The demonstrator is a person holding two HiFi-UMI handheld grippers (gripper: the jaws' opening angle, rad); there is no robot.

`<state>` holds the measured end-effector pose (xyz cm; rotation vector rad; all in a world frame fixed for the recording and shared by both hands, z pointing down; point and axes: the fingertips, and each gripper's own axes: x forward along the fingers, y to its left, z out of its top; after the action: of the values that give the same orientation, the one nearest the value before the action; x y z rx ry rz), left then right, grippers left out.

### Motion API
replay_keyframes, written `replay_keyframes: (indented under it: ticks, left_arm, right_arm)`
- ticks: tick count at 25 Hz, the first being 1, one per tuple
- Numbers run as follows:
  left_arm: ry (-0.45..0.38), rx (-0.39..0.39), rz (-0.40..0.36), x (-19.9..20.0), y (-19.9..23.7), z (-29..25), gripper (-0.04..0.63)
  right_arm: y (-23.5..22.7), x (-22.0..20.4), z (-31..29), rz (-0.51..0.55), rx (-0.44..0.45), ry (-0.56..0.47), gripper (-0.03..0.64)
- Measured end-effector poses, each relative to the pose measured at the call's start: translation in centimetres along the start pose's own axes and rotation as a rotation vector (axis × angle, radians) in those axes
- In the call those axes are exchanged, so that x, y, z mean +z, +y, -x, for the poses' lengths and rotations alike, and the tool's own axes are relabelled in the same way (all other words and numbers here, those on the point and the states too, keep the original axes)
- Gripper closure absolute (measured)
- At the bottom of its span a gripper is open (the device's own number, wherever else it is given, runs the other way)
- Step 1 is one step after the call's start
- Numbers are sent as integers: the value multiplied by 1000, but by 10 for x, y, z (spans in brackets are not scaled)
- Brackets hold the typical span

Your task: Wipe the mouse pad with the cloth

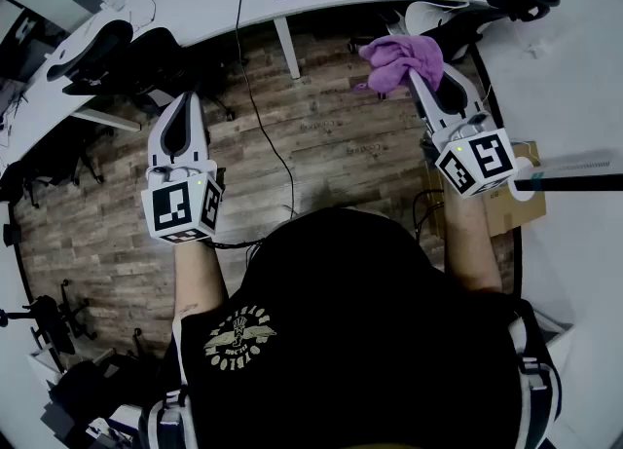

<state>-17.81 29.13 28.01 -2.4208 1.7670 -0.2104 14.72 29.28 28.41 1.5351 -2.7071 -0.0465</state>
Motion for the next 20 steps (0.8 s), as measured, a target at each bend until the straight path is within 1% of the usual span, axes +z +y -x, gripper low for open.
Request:
replay_keyframes:
  ticks: [5, 8, 12, 15, 20]
  left_arm:
    - [-2, 31, -3, 6, -21, -2, 592]
    - [-12, 49, -18, 14, -25, -7, 592]
    - [-14, 76, -1, 15, -27, -3, 594]
    - [18, 80, 0, 5, -24, -3, 593]
    - [77, 61, 12, -24, -10, -19, 593]
  right_arm:
    - [-20, 2, 13, -31, 23, -34, 535]
    - [-30, 5, 14, -25, 20, -40, 534]
    - [-37, 3, 9, -26, 38, -19, 534]
    - [-40, -5, 5, -45, 41, -4, 534]
    - [-47, -26, -13, -98, 19, 28, 534]
